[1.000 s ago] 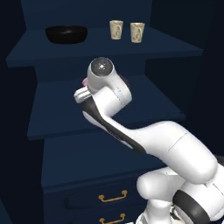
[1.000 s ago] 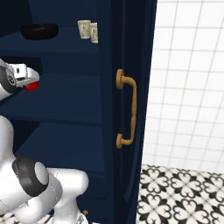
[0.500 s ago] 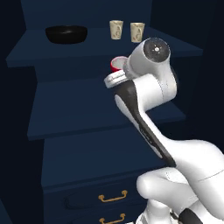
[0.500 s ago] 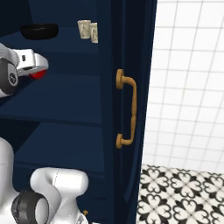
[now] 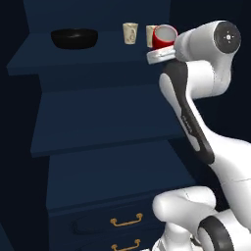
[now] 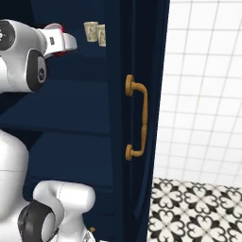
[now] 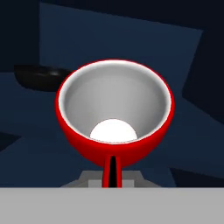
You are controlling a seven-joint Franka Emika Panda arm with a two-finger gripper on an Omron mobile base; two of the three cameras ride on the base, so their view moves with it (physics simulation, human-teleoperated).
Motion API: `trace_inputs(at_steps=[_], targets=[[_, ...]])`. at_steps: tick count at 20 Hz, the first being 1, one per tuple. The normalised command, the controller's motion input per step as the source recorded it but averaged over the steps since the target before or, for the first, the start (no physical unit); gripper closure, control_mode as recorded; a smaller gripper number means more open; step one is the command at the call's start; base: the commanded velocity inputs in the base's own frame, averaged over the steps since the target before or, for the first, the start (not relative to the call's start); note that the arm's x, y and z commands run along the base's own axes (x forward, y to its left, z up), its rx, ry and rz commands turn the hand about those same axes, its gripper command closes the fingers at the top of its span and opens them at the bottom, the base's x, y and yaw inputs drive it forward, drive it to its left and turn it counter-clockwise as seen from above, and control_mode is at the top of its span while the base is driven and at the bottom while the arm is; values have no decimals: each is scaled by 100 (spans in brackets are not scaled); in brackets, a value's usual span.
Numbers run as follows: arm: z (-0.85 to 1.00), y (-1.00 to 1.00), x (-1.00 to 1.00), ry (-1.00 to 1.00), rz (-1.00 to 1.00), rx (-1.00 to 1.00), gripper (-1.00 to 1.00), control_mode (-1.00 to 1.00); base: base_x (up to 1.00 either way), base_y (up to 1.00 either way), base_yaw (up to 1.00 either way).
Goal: Gather all objects into one cabinet and sort the glasses and bowls to opposite sides.
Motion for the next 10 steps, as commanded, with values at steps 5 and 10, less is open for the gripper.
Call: trace_inputs(at_steps=[5,10], targets=[[-17,-1,100,19,-1,-1,100,-100,0,0,0],[-3,0,88,7,0,0,100,-100,0,0,0]])
